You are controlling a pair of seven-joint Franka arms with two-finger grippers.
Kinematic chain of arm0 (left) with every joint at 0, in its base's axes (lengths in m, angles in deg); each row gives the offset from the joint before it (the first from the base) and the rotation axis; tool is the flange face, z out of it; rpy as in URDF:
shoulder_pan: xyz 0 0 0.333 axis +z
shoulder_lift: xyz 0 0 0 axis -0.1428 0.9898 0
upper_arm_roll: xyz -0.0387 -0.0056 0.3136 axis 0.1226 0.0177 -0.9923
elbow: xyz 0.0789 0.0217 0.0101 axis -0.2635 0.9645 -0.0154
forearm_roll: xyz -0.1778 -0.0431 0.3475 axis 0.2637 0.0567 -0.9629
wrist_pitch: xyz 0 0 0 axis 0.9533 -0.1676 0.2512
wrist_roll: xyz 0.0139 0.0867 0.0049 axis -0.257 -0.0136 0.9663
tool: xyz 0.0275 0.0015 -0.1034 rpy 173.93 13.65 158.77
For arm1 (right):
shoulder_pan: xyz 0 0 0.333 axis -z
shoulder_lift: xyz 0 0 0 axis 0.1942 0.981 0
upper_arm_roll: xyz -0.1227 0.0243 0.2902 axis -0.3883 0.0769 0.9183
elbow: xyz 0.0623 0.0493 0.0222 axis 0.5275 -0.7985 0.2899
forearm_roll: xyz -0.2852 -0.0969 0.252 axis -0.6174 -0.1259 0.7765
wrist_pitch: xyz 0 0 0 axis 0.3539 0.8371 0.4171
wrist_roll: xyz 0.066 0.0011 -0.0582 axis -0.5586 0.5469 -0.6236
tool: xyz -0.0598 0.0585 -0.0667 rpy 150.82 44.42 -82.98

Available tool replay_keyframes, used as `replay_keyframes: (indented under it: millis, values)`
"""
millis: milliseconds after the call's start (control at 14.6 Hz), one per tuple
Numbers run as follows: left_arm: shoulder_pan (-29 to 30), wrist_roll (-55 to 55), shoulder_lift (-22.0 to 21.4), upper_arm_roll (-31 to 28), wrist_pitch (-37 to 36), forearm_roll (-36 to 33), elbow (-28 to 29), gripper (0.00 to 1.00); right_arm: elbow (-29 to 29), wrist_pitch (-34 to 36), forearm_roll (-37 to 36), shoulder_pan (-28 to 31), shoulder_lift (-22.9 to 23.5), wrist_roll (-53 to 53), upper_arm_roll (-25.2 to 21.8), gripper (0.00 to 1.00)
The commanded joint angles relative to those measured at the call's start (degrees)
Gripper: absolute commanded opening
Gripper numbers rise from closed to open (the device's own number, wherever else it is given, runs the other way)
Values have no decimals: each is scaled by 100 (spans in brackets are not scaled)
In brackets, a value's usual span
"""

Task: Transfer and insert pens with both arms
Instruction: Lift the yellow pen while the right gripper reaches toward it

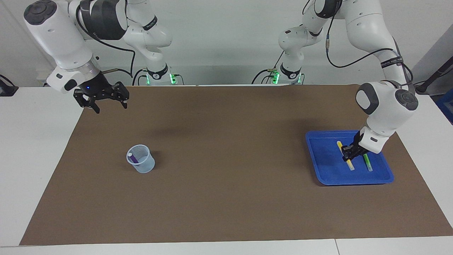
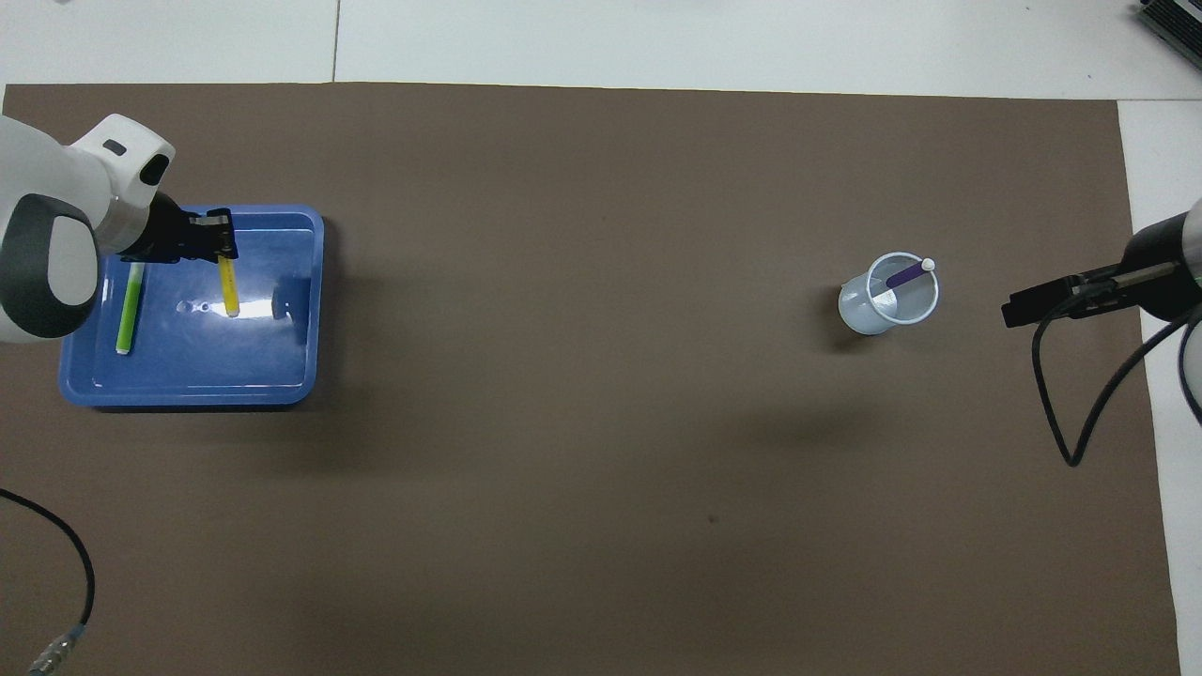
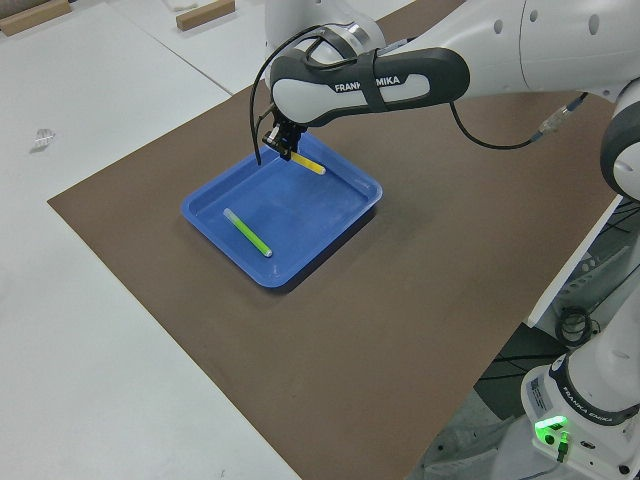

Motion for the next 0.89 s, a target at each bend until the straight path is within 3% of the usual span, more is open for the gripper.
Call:
replay_keyframes:
  millis: [0, 342, 821]
  values:
    - [-191, 881, -168, 61, -378, 315, -133, 0, -107, 30, -144, 59, -102, 33, 46, 100]
    - [-481, 2358, -449, 140, -494, 1343, -195, 0, -186, 39, -144, 51, -154, 33, 46, 100]
    - [-1474, 4880, -582, 272, -344, 1468, -231, 0, -186, 4, -92, 77, -154, 42, 46, 100]
